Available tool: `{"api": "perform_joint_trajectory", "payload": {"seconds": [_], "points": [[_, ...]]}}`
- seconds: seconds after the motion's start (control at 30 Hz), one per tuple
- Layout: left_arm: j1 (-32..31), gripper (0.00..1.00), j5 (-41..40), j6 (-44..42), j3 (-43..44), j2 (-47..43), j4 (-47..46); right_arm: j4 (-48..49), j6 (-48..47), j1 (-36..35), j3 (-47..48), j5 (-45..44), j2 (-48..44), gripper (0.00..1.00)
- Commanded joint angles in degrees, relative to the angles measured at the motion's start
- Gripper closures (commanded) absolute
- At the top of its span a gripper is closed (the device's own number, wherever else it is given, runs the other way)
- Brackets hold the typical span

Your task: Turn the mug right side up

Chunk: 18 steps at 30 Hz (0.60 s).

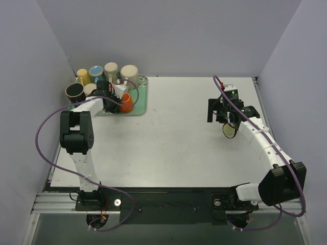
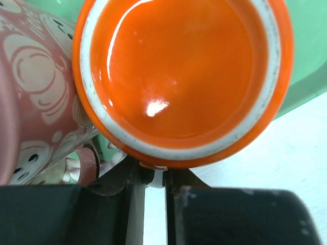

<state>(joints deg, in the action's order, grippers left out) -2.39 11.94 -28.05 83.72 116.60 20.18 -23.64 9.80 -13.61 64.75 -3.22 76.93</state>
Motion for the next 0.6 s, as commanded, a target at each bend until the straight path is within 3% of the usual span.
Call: {"api": "perform_joint_trajectory", "payload": {"seconds": [0.0, 0.17, 0.3, 0.43, 0.57], "points": [[0.4, 1.00, 3.8, 3.4, 2.1, -4.3, -0.9, -2.6, -0.4, -2.0, -0.1, -2.8, -3.4, 0.12], [0.4, 1.00, 10.5, 11.9, 2.6, -11.8, 0.2, -3.2, 0.7, -6.9, 1.3, -4.0, -7.2, 0.11], [0.3, 1.00, 20.5, 21.0, 2.7, -18.0, 0.2, 0.7, 3.6, -13.4, 0.8, -4.0, -11.7, 0.09], [-0.9, 1.00, 31.0, 31.5, 3.7, -22.4, 2.4, 11.1, 9.4, -22.0, -1.1, -1.3, -15.1, 0.08], [-4.1, 1.00, 40.0, 40.1, 2.5, -28.4, 1.6, 29.8, 14.0, -30.2, -2.9, 7.2, -15.2, 0.07]]}}
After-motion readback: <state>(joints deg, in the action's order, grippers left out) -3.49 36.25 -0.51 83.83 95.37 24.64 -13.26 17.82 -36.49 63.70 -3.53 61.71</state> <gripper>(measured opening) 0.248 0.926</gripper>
